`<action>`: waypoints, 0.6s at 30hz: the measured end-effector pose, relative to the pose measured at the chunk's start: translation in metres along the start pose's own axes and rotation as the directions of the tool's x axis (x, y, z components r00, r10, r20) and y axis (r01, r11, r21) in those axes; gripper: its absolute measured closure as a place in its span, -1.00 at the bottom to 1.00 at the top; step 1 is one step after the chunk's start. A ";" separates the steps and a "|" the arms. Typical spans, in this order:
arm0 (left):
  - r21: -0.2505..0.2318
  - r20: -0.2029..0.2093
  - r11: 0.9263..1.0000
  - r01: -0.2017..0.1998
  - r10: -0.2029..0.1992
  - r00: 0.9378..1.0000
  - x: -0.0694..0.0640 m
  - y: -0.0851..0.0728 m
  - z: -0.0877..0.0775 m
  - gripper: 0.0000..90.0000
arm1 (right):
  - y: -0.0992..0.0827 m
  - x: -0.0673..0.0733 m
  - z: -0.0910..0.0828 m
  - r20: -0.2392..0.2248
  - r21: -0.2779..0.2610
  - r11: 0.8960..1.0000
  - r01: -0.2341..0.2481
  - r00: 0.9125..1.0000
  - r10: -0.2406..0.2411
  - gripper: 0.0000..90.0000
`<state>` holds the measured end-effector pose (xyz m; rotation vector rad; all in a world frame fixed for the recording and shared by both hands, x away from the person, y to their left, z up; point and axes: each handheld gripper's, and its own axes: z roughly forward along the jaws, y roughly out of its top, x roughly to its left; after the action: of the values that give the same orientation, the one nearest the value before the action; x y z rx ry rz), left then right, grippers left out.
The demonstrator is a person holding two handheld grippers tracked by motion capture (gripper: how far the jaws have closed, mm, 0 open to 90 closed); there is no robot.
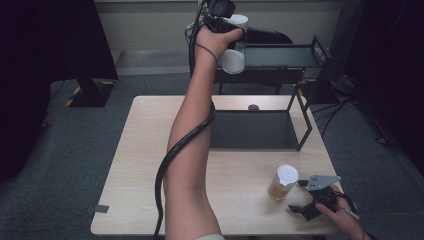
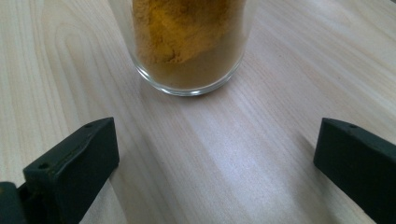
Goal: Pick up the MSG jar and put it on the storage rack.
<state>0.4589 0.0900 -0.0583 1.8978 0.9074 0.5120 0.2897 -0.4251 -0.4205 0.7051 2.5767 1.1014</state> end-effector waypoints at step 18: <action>-0.024 -0.044 1.000 0.013 -0.014 0.999 0.002 0.013 0.026 -0.24 | 0.000 0.000 0.000 0.000 0.000 1.000 0.000 1.000 0.000 -1.00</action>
<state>0.4823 0.0725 -0.0592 1.8646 0.9388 0.5565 0.2897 -0.4250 -0.4205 0.7051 2.5766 1.1012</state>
